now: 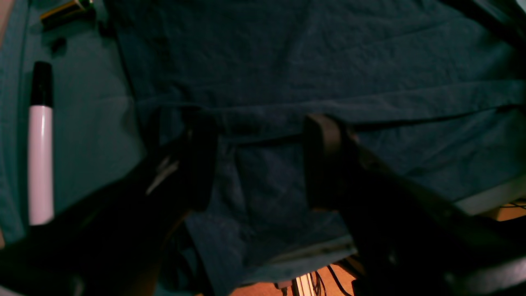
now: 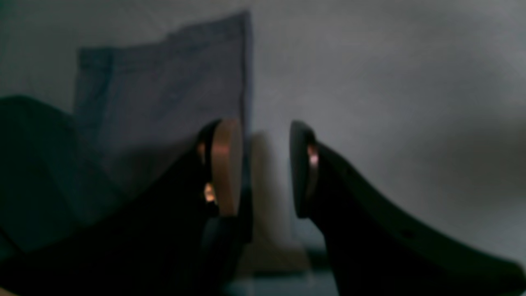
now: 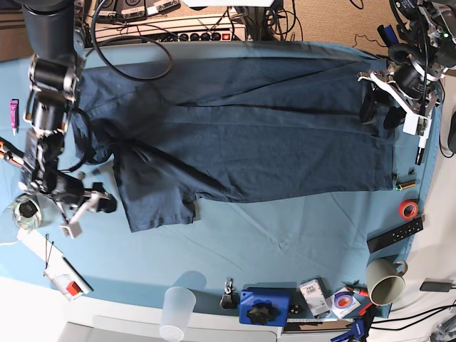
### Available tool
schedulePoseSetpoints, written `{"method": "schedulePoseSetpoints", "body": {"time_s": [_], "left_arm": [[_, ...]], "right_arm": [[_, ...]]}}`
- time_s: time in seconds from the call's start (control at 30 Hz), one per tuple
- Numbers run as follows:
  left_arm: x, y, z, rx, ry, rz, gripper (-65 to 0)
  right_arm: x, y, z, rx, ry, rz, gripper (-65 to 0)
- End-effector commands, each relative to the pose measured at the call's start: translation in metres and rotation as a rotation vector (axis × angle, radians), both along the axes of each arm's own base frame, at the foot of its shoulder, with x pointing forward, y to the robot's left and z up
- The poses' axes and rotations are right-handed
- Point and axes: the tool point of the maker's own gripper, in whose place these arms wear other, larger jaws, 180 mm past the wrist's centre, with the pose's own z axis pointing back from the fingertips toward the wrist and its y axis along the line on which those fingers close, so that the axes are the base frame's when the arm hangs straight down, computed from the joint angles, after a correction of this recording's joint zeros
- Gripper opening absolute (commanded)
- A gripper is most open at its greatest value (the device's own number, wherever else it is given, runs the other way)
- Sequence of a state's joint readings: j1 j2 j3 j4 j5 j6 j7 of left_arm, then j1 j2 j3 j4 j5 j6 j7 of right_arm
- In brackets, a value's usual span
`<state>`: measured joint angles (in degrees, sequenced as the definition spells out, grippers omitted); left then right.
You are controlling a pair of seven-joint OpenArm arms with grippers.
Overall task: Fold the T-shirt properly
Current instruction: 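Fold the grasped corner with the right gripper toward the shirt's middle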
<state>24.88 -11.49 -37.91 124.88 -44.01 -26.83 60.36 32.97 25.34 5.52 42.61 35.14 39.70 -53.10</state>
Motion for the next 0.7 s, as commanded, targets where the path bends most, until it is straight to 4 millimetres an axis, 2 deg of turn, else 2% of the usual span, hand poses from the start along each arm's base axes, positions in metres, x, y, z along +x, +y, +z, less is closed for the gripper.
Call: {"method": "schedulePoseSetpoints", "body": {"time_s": [0.0, 0.17, 0.4, 0.67], "left_arm": [[0.005, 0.000, 0.010, 0.004, -0.043, -0.007, -31.3], [0.005, 0.000, 0.010, 0.004, -0.043, -0.006, -31.3], [0.012, 0.001, 0.020, -0.002, -0.106, 0.006, -31.4], [0.040, 0.022, 0.031, 0.094, -0.168, 0.038, -31.4]], "right_arm": [[0.021, -0.004, 0.026, 0.012, -0.077, -0.017, -44.8], [0.034, 0.021, 0.014, 0.048, -0.070, -0.016, -44.8], [0.029, 0.055, -0.008, 0.050, -0.026, 0.036, -44.8], [0.026, 0.043, -0.008, 0.031, -0.015, 0.027, -44.8]]}}
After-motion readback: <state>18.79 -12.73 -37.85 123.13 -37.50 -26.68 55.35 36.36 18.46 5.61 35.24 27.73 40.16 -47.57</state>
